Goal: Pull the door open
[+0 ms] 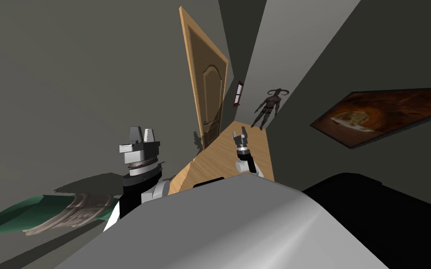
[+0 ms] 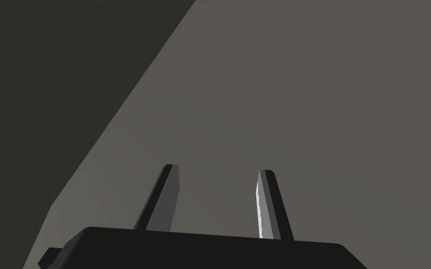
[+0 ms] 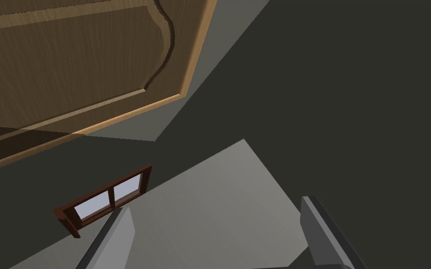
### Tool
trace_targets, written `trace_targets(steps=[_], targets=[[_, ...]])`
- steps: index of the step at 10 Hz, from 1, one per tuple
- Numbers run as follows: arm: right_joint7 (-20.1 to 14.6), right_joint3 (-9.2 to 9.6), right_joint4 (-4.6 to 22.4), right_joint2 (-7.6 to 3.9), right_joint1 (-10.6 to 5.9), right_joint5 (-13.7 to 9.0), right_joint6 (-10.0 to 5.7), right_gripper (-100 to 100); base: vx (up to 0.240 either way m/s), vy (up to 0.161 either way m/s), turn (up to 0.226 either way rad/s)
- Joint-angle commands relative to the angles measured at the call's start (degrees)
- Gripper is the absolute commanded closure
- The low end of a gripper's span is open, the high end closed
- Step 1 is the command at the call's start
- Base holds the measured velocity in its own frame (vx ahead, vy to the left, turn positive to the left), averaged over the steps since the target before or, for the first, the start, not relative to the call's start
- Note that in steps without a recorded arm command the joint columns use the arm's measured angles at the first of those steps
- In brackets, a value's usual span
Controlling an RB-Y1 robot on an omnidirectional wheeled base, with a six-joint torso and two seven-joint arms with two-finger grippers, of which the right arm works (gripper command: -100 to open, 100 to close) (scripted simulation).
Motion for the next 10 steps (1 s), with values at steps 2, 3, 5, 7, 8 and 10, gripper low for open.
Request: trace_targets(steps=[2, 3, 5, 7, 8, 10], targets=[[-0.5, 0.33, 3.5, -1.27, -1.09, -0.3, -0.9, -100, 0.083, -0.026, 0.118], [-0.7, 0.54, 4.8, -1.69, -1.51, -0.4, -1.21, -100, 0.094, -0.029, 0.128], [-1.0, 0.96, 7.5, -2.54, -2.36, -0.5, -1.82, -100, 0.095, -0.042, 0.124], [-1.3, 1.39, 10.2, -3.39, -3.21, -0.7, -2.44, -100, 0.093, -0.042, 0.123], [-1.5, 1.61, 11.7, -3.83, -3.66, -0.7, -2.77, -100, 0.092, -0.028, 0.15], [-1.8, 2.06, 14.5, -4.71, -4.56, -0.9, -3.42, -100, 0.099, -0.038, 0.12]])
